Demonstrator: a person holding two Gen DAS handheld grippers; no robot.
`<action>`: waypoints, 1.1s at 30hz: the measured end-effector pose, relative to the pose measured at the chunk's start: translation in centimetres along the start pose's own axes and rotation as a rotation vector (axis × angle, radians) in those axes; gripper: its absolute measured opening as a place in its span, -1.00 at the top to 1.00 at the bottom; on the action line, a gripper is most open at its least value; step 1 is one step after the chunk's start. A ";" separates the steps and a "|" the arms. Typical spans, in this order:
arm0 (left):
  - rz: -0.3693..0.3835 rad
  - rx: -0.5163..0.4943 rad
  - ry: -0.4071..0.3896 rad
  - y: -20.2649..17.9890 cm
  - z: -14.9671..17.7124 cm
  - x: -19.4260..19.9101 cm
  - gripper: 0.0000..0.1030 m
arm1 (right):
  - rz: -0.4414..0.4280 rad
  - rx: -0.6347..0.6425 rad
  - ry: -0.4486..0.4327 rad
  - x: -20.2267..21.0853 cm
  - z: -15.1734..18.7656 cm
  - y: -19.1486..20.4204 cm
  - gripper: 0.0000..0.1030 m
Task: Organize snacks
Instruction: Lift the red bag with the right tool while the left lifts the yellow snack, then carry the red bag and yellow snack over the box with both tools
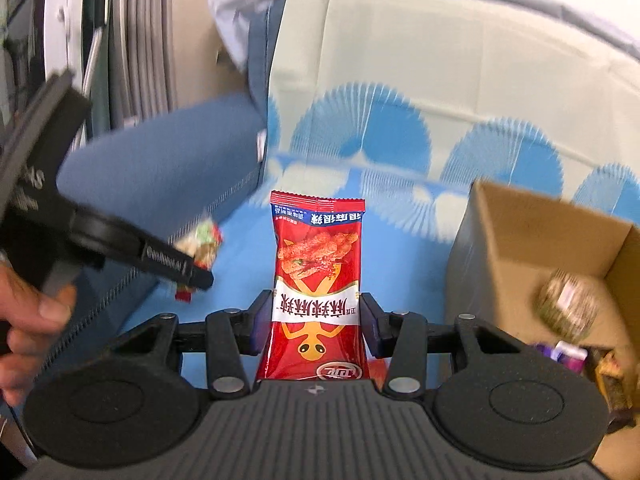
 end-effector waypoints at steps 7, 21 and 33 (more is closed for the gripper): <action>0.014 -0.022 -0.104 -1.8 -1.8 1.7 0.63 | -0.013 -0.002 -0.116 2.2 -2.5 -0.5 0.08; 0.082 -0.046 -0.256 -7.1 -5.4 3.2 0.63 | 0.024 -0.044 -0.222 4.8 -4.9 -4.9 0.08; 0.116 -0.079 -0.258 -9.9 -5.8 2.6 0.63 | 0.069 -0.083 -0.230 5.4 -4.9 -8.2 0.08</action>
Point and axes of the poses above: each gripper's, at about its wrist camera, not at the fingertips, and x roughly against the way its jaws point, y to its left, z to its underside, the point moved 9 cm from there along -x, roughly the way its jaws point, and after that the axes turned 12 degrees about -x, right-handed, at the moved point
